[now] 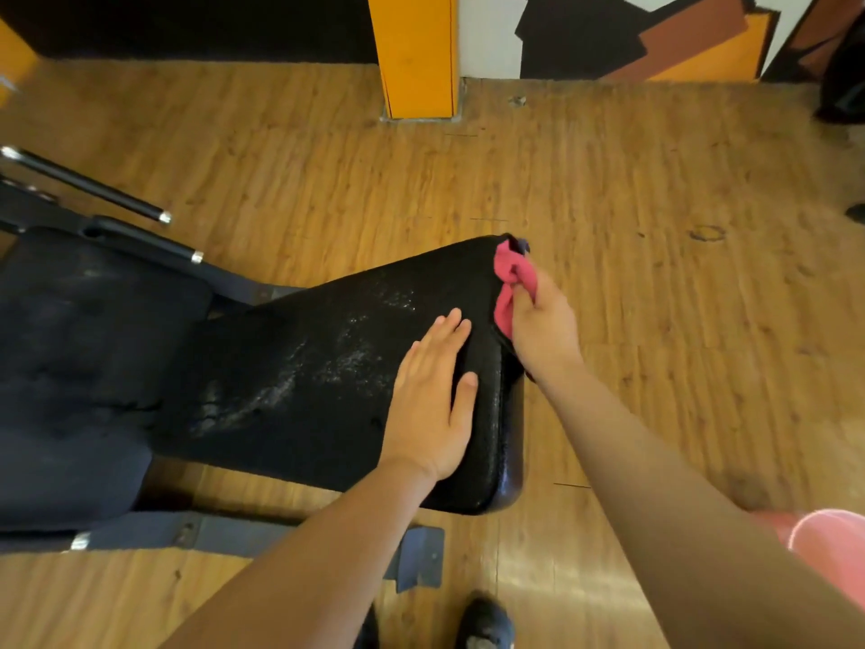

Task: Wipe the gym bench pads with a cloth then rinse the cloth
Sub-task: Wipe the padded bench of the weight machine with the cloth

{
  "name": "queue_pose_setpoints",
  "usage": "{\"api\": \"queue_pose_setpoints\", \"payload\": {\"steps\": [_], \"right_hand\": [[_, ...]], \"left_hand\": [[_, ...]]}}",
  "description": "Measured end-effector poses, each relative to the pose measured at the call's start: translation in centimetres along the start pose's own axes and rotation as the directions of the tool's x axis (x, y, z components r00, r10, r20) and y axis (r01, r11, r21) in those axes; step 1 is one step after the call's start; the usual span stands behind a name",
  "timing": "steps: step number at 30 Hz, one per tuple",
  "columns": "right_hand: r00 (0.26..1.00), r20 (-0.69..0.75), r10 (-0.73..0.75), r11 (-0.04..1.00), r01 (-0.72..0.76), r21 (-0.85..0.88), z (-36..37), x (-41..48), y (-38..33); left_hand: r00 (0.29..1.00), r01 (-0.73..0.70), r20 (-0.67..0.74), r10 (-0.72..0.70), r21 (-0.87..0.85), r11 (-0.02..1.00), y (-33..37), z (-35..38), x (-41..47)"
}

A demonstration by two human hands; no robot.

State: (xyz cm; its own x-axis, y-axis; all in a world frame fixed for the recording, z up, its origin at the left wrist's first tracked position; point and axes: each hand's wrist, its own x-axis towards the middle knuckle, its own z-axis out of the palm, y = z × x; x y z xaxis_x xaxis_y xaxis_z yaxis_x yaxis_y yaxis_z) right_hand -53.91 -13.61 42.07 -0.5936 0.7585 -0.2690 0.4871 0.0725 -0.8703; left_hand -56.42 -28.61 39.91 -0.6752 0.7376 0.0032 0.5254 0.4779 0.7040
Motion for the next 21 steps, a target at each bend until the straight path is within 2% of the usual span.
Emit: {"api": "queue_pose_setpoints", "payload": {"steps": [4,7,9,13,17,19,21], "right_hand": [[0.999,0.032,0.001,1.000,-0.001,0.023,-0.2,-0.8,-0.3],[0.992,0.030,-0.123,0.992,0.123,-0.004,-0.1,-4.4,0.4],[0.989,0.024,-0.145,0.989,0.146,-0.028,0.0,-3.1,0.0],[0.987,0.098,-0.128,0.977,0.143,-0.160,-0.2,1.8,-2.2],[0.959,0.186,-0.215,0.932,0.258,-0.253,-0.7,0.3,-2.8],[0.929,0.229,-0.290,0.894,0.349,-0.280,-0.9,-1.8,-3.0],[0.914,0.214,-0.346,0.887,0.393,-0.244,-0.7,-3.7,-3.3]], "left_hand": [[1.000,-0.004,-0.002,0.004,-0.009,1.000,-0.1,0.1,-0.1],[1.000,-0.004,-0.008,0.004,-0.016,1.000,-0.1,0.1,0.0],[1.000,-0.008,-0.008,0.008,-0.014,1.000,-0.1,0.1,0.0],[1.000,-0.014,-0.008,0.013,-0.018,1.000,-0.1,0.2,0.1],[1.000,-0.016,-0.013,0.016,-0.040,0.999,-0.1,0.2,0.0],[0.998,0.010,-0.063,-0.019,-0.142,0.990,0.2,-0.1,-0.3],[0.991,0.030,-0.112,-0.079,-0.386,0.922,1.1,-0.6,-1.0]]}}
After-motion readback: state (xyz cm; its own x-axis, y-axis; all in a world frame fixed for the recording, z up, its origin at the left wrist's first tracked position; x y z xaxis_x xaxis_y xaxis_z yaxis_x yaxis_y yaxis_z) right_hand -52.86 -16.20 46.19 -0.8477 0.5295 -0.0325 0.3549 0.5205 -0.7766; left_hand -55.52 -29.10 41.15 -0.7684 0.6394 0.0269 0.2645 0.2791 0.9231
